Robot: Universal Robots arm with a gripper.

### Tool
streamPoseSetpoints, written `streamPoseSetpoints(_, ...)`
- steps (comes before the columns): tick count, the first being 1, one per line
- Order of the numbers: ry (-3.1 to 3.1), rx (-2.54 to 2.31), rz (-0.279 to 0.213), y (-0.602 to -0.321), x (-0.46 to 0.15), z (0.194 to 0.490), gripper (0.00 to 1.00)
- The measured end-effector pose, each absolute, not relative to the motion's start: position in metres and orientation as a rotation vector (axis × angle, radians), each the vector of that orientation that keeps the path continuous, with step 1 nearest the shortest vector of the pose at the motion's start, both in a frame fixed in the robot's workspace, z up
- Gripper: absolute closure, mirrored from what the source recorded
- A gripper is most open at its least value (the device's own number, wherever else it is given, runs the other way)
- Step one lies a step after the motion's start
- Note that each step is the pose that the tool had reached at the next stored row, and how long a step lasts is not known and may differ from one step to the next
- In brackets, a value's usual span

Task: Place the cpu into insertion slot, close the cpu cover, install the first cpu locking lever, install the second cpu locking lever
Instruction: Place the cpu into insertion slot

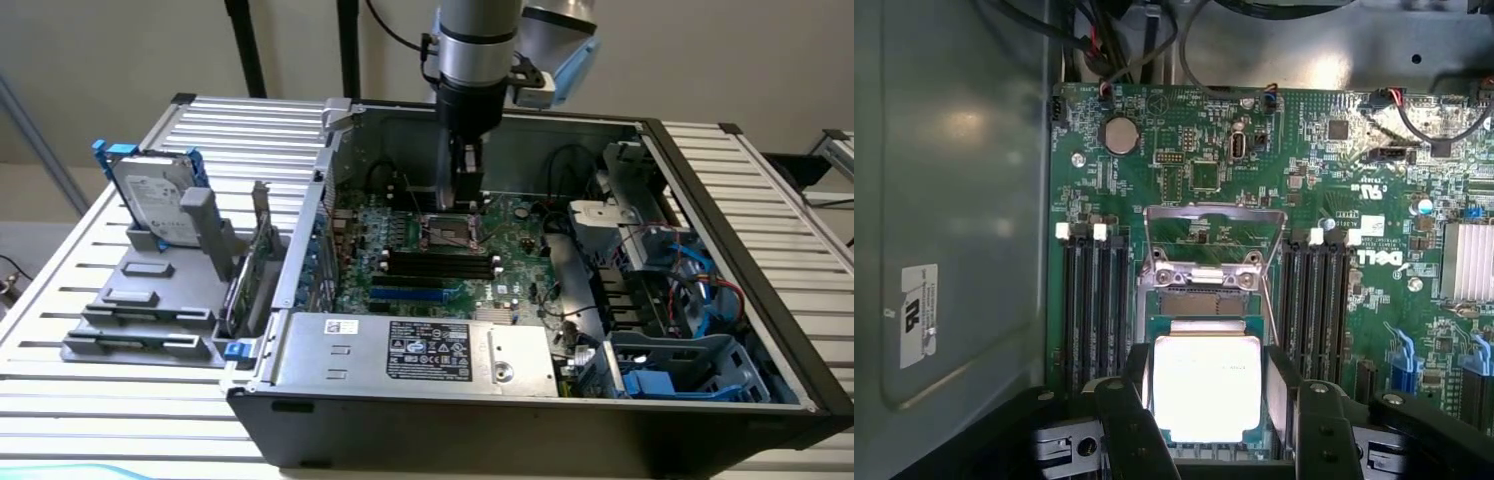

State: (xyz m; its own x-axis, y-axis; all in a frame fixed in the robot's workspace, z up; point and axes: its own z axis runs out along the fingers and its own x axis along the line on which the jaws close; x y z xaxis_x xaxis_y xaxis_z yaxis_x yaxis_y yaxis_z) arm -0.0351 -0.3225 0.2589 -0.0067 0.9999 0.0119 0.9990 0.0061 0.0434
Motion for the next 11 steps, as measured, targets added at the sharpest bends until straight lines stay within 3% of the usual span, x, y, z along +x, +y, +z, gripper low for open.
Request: streamPoseSetpoints(11,2.209,2.201,0.061,-0.325,-0.035,0.239,0.45)
